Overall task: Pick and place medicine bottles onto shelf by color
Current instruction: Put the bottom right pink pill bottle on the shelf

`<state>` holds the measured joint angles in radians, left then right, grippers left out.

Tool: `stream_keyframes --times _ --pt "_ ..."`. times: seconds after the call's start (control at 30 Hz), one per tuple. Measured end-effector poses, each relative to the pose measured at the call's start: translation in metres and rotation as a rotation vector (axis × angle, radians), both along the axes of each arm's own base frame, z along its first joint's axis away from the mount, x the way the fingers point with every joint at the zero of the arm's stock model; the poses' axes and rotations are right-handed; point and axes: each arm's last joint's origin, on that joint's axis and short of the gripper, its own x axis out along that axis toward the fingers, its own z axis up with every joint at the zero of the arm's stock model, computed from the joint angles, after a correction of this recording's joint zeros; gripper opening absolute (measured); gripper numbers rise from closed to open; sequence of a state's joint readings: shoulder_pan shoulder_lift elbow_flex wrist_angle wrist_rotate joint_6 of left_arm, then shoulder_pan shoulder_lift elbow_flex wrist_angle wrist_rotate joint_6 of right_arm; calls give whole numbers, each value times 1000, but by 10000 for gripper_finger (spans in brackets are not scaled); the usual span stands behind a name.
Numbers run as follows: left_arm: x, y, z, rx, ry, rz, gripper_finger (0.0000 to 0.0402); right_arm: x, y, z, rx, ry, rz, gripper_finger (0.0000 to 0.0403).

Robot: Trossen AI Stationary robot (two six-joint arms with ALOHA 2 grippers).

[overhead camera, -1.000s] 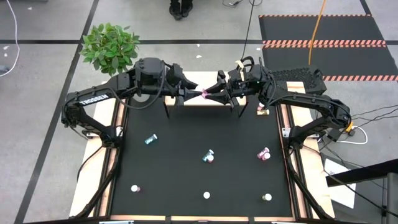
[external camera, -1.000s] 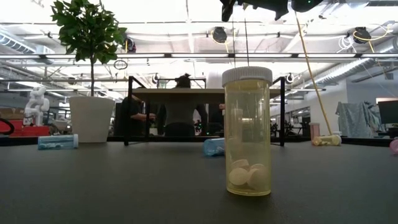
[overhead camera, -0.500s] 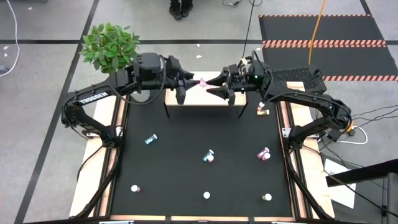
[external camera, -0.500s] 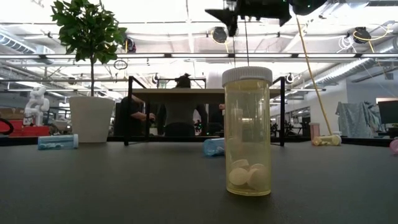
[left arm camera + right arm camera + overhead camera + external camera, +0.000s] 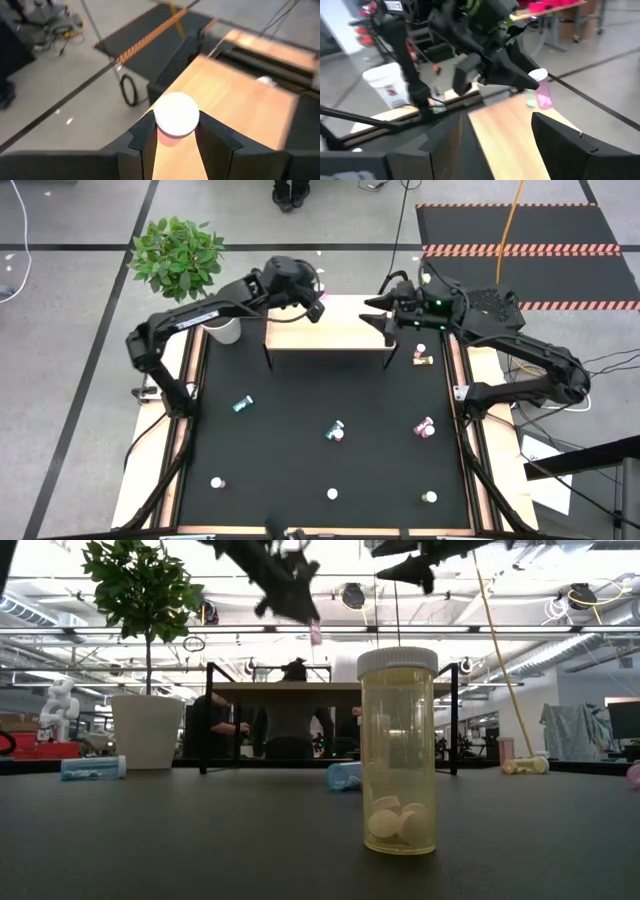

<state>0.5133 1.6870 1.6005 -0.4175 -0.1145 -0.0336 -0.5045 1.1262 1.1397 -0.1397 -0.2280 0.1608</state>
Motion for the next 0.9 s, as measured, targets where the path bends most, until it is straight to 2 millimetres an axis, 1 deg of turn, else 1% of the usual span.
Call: stream_keyframes --times 0.17,0.3,0.43,0.7,0.9 --pt "4 22 -24 -7 79 23 124 -15 6 2 -6 41 -71 234" --pt "3 37 -36 -16 117 40 124 -22 9 -2 3 31 -102 234" --pt "-3 48 -43 -49 138 68 124 -25 10 -9 20 39 -129 233" --pt "-8 52 -47 -90 144 26 124 -27 11 -18 49 42 -136 233" --pt "-9 50 -62 -115 166 23 124 -27 11 -18 46 33 -135 233"
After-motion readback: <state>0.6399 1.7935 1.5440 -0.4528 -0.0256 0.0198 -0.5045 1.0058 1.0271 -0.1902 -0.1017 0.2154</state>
